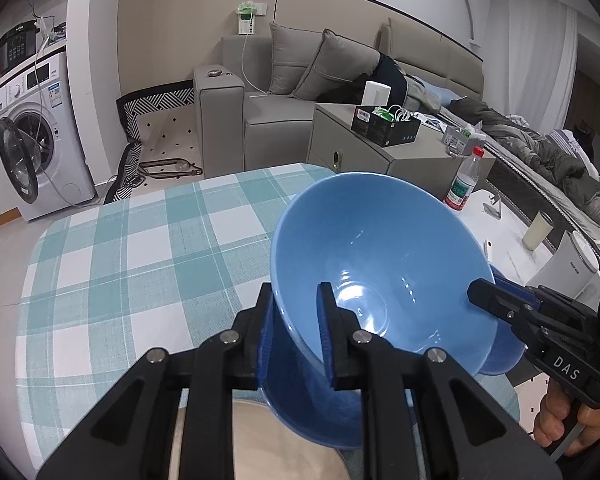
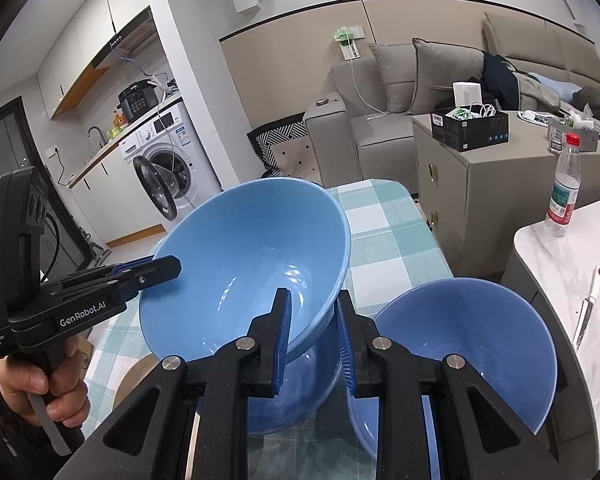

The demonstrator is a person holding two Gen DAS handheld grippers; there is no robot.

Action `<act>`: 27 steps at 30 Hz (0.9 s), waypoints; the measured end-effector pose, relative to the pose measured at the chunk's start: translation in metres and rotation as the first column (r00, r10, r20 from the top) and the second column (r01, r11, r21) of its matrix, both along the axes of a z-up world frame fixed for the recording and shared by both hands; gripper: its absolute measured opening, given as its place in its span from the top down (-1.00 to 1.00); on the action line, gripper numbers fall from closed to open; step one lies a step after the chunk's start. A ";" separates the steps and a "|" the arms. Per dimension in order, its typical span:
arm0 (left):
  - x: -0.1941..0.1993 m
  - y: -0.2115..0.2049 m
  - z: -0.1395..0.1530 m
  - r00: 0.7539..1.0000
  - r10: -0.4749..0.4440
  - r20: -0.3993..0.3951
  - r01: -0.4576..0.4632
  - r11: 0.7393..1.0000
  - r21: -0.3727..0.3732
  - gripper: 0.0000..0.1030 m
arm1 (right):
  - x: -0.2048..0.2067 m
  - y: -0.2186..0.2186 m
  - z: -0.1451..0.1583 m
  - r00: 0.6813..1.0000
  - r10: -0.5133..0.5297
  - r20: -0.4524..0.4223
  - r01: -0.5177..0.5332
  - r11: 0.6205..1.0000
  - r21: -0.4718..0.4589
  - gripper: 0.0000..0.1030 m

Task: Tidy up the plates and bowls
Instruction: 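Lower the blue bowl into the other blue bowl and open both grippers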

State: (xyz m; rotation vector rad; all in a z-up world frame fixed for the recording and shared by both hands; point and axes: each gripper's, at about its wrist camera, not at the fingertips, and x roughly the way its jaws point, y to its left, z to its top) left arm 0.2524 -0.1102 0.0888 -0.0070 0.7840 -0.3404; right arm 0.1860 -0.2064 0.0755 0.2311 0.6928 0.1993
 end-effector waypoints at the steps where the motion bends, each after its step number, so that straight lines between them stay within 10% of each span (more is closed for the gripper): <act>1: 0.000 0.000 -0.001 1.000 0.001 -0.003 -0.001 1.000 0.001 0.65 | -0.001 0.001 -0.001 1.000 0.001 0.002 -0.001 1.000 -0.004 0.57; 27: -0.008 0.012 -0.034 0.998 0.026 -0.063 -0.024 0.999 0.033 0.63 | 0.001 0.019 -0.032 0.994 0.082 -0.072 -0.086 0.995 -0.059 0.55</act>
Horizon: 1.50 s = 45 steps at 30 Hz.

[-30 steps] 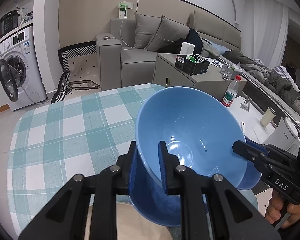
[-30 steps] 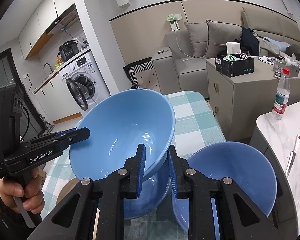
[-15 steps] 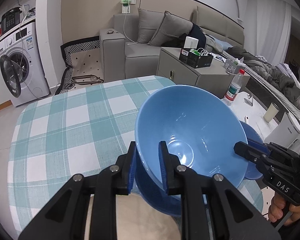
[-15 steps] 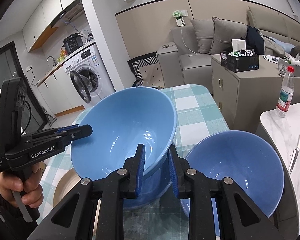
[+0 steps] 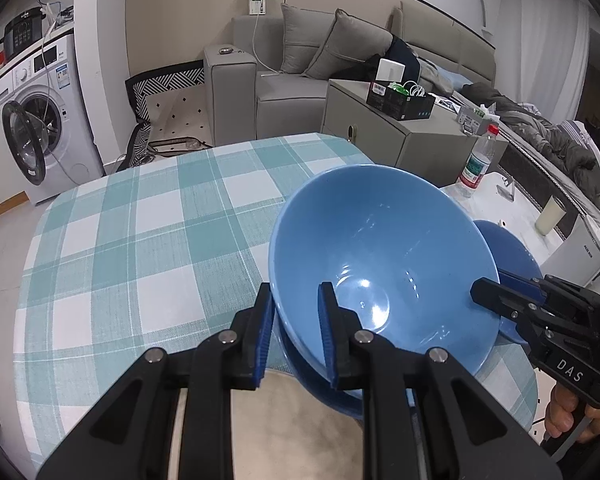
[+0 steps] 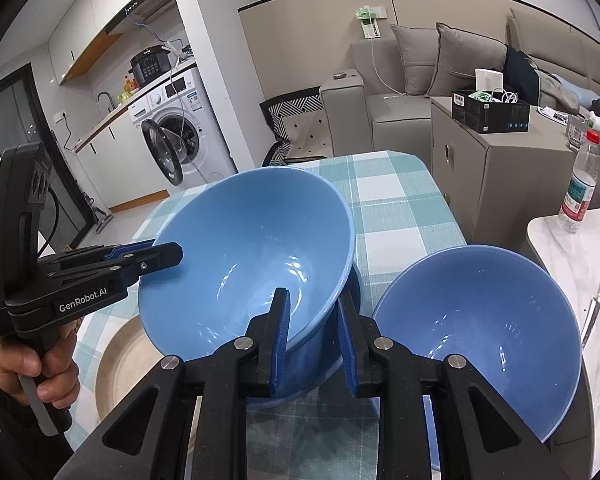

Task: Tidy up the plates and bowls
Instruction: 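Lower the blue bowl into the other blue bowl and open both grippers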

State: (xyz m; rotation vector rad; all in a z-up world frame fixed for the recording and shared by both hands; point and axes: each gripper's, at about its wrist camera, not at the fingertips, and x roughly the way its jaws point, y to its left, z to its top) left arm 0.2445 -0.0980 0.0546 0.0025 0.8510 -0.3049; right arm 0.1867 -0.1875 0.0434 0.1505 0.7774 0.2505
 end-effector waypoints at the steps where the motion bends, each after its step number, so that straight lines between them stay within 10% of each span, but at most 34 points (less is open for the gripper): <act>1: 0.000 0.000 -0.002 1.000 0.000 -0.004 0.000 1.000 0.002 0.63 | 0.000 0.000 -0.001 1.000 0.002 -0.005 -0.002 1.000 -0.002 0.55; 31: -0.004 -0.004 -0.027 0.998 -0.011 -0.060 0.013 0.999 0.032 0.58 | 0.004 0.017 -0.023 0.999 0.009 -0.038 -0.015 0.986 -0.167 0.45; 45: -0.008 -0.011 -0.029 0.997 -0.042 -0.071 0.046 0.997 0.056 0.06 | 0.001 0.010 -0.016 0.999 0.044 -0.013 -0.045 0.990 -0.135 0.07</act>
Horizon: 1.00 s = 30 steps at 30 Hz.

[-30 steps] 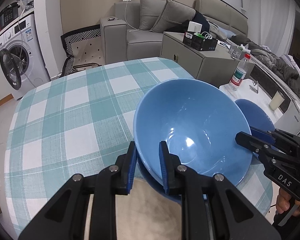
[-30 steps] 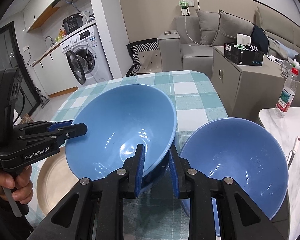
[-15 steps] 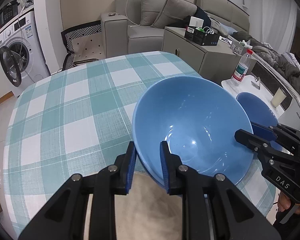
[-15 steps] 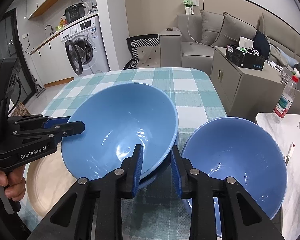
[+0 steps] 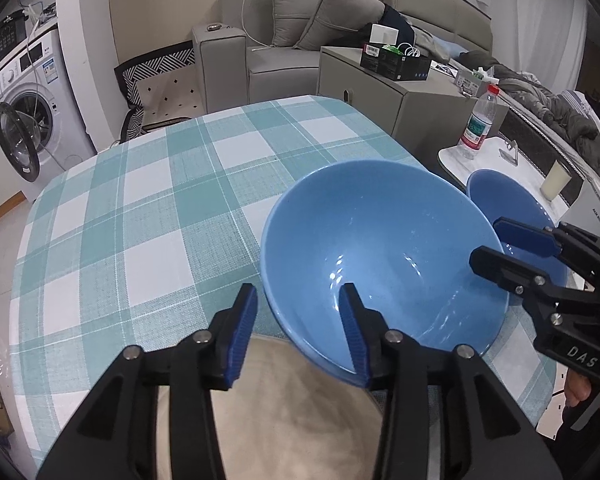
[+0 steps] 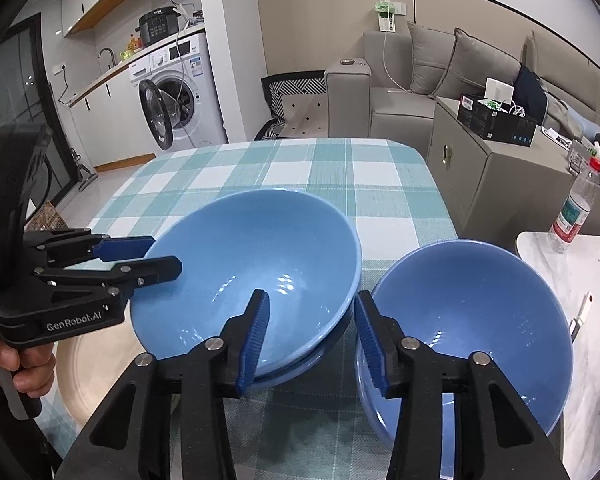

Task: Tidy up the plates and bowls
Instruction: 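Lower the blue bowl into the other blue bowl and open both grippers, then move both grippers toward the rim of the remaining blue bowl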

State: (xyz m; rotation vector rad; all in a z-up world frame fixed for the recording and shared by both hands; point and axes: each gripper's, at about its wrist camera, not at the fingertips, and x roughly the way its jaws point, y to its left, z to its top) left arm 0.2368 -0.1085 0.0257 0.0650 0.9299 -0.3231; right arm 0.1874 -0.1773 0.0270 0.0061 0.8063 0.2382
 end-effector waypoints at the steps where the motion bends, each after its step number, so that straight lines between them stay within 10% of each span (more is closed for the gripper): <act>1: -0.001 0.000 0.000 1.000 -0.001 -0.001 0.001 1.000 -0.007 0.06 | -0.001 -0.001 0.001 1.000 0.002 0.005 -0.002 1.000 0.004 0.04; 11: -0.007 -0.002 0.008 1.000 -0.009 0.021 0.009 1.000 -0.010 -0.09 | -0.004 -0.003 0.009 0.999 0.026 0.034 -0.028 0.999 0.045 -0.70; 15: -0.009 -0.002 0.010 0.999 0.001 0.042 -0.001 1.000 -0.012 -0.71 | -0.004 -0.004 0.011 0.999 0.026 0.038 -0.028 0.998 0.053 -0.91; 30: -0.031 -0.025 0.030 0.992 -0.069 0.101 0.079 0.992 -0.095 -1.00 | -0.034 -0.035 0.051 0.989 -0.002 0.149 -0.014 0.994 0.106 -0.99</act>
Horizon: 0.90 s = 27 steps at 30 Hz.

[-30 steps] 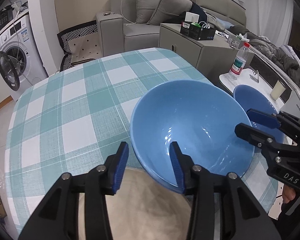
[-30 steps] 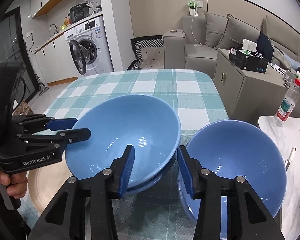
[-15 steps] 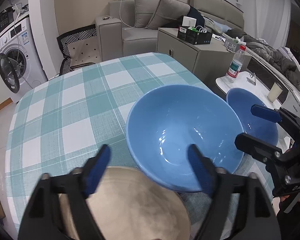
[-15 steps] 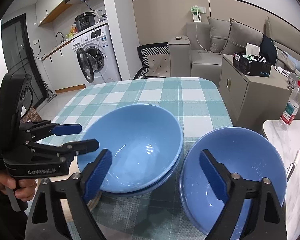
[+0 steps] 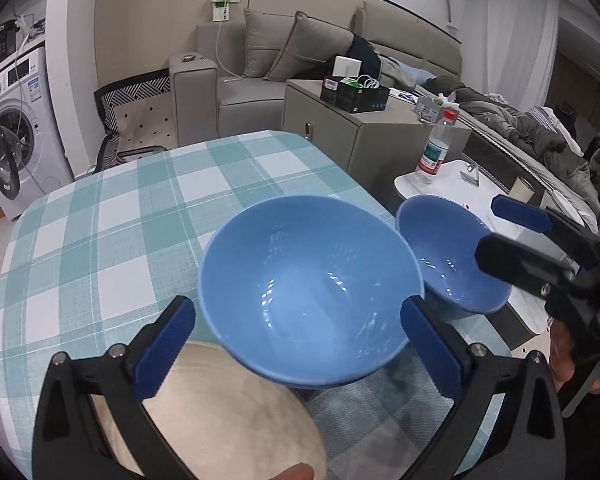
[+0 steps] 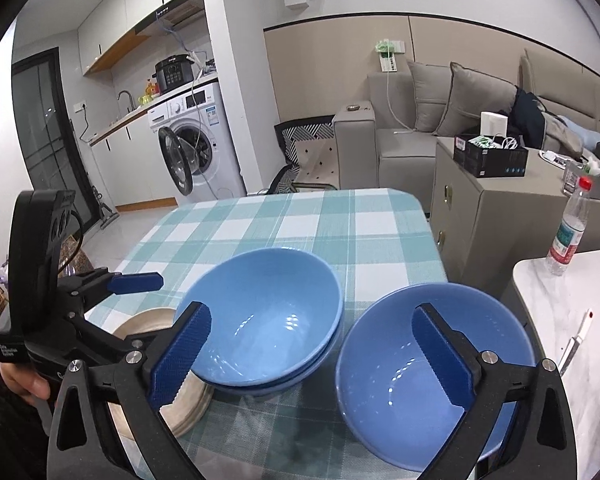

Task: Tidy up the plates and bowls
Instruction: 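Move both grippers toward the rim of the remaining blue bowl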

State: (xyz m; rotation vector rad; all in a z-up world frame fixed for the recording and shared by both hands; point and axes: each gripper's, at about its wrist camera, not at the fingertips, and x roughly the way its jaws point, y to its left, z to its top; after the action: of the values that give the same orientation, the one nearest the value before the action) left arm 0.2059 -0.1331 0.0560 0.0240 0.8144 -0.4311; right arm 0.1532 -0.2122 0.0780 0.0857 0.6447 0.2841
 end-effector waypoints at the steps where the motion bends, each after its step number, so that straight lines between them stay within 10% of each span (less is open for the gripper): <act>1: -0.002 -0.004 0.001 1.000 -0.009 0.005 0.009 1.000 0.010 -1.00 | -0.002 -0.003 0.003 1.000 -0.005 0.002 0.005 1.000 0.002 -0.99; 27: -0.040 -0.099 0.007 0.981 -0.191 0.018 0.190 0.982 0.009 -0.98 | -0.026 -0.099 0.026 0.979 -0.203 0.010 0.202 0.977 0.061 -0.99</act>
State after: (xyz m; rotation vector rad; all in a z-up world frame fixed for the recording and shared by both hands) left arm 0.1654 -0.2323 0.0629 0.1137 0.7978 -0.6077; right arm 0.1272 -0.3108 0.1040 0.2054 0.6063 0.1069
